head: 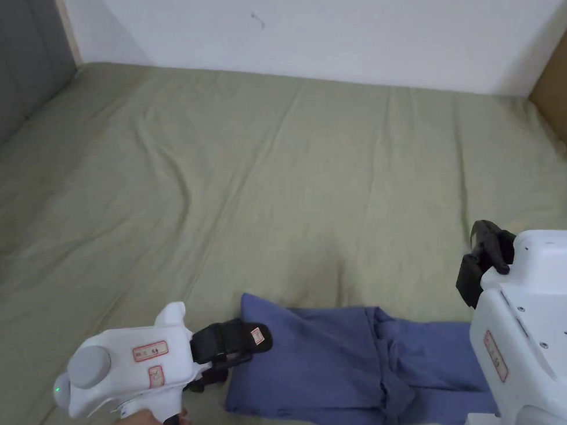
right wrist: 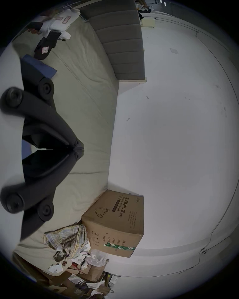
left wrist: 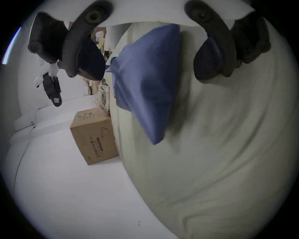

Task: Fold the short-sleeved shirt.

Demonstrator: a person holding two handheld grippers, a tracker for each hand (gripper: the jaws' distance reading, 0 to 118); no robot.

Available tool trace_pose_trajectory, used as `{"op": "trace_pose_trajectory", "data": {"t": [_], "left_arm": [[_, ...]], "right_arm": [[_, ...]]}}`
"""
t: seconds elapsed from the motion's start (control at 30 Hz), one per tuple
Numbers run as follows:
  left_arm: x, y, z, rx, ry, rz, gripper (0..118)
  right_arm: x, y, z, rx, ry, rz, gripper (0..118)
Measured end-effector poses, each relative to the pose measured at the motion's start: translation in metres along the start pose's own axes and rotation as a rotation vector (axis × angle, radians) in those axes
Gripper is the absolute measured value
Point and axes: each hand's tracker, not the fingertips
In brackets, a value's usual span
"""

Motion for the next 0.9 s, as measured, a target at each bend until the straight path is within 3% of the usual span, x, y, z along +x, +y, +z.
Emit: {"op": "trace_pose_trajectory", "data": {"t": [0.13, 0.17, 0.2, 0.23, 0.27, 0.3, 0.33, 0.37, 0.4, 0.53, 0.9], "left_arm": [[-0.002, 0.008, -0.019, -0.052, -0.036, 0.0, 111], [-0.005, 0.008, -0.023, -0.066, -0.079, 0.031, 98], [-0.007, 0.007, -0.024, -0.064, -0.101, 0.059, 71], [-0.012, 0.004, -0.026, -0.07, -0.105, 0.093, 71], [-0.015, 0.001, -0.031, -0.084, -0.053, 0.079, 57], [-0.018, -0.003, -0.036, -0.086, 0.015, 0.061, 19], [-0.025, -0.005, -0.037, -0.089, 0.029, 0.072, 19], [-0.03, -0.004, -0.028, -0.055, -0.088, 0.139, 19], [-0.03, -0.002, -0.025, -0.051, -0.102, 0.175, 19], [-0.019, 0.007, -0.017, -0.094, -0.005, 0.059, 19], [-0.023, 0.024, 0.057, -0.036, 0.137, 0.023, 19]], "right_arm": [[-0.002, -0.004, -0.006, -0.031, 0.02, -0.008, 0], [-0.002, -0.006, -0.008, -0.036, 0.02, -0.003, 0], [-0.003, -0.007, -0.009, -0.041, 0.019, 0.006, 0], [-0.003, -0.008, -0.01, -0.046, 0.02, 0.016, 0], [-0.004, -0.009, -0.011, -0.051, 0.02, 0.021, 0], [-0.004, -0.01, -0.012, -0.054, 0.021, 0.02, 0], [-0.003, -0.01, -0.013, -0.059, 0.023, 0.017, 0], [-0.003, -0.011, -0.013, -0.063, 0.025, 0.013, 0], [-0.003, -0.011, -0.013, -0.064, 0.027, 0.014, 0], [-0.001, -0.012, -0.015, -0.069, 0.018, 0.018, 0], [0.009, -0.014, -0.005, -0.07, 0.007, -0.004, 0]]}}
